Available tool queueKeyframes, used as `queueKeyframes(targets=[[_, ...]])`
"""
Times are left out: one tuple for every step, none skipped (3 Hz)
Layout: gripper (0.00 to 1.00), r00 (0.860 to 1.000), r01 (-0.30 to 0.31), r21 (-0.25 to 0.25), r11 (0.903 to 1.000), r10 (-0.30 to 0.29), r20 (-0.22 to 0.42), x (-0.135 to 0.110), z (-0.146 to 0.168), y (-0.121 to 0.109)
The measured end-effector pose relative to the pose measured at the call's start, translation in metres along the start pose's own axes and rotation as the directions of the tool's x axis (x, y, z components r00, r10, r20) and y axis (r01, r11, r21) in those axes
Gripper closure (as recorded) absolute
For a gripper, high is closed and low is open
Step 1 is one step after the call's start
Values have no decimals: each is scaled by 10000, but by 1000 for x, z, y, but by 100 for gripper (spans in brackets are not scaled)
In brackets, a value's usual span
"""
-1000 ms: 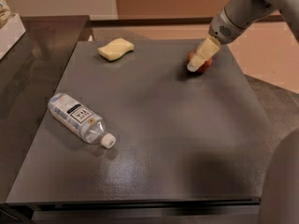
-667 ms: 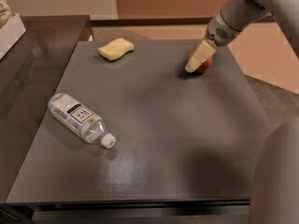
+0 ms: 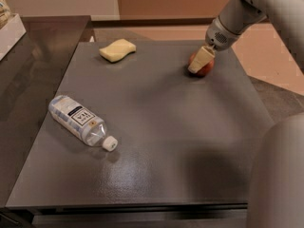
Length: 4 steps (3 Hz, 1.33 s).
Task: Move apple near sponge
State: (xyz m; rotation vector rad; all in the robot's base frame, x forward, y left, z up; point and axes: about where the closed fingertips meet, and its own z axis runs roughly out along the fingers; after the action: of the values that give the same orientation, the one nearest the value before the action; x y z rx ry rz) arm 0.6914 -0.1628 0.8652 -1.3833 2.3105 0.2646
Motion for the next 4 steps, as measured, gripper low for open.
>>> queueKeyframes(targets=[[85,9999,158,84,9998,-159,65,-7,-9,2],[100,9979,535,255,9982,-544,358,-32,-23,2],[100,9874,1212,571,9910,-1262,957,-81,-44,-1],[100,9824,1443,511,9882,-1492,1126,-109,-38,-2]])
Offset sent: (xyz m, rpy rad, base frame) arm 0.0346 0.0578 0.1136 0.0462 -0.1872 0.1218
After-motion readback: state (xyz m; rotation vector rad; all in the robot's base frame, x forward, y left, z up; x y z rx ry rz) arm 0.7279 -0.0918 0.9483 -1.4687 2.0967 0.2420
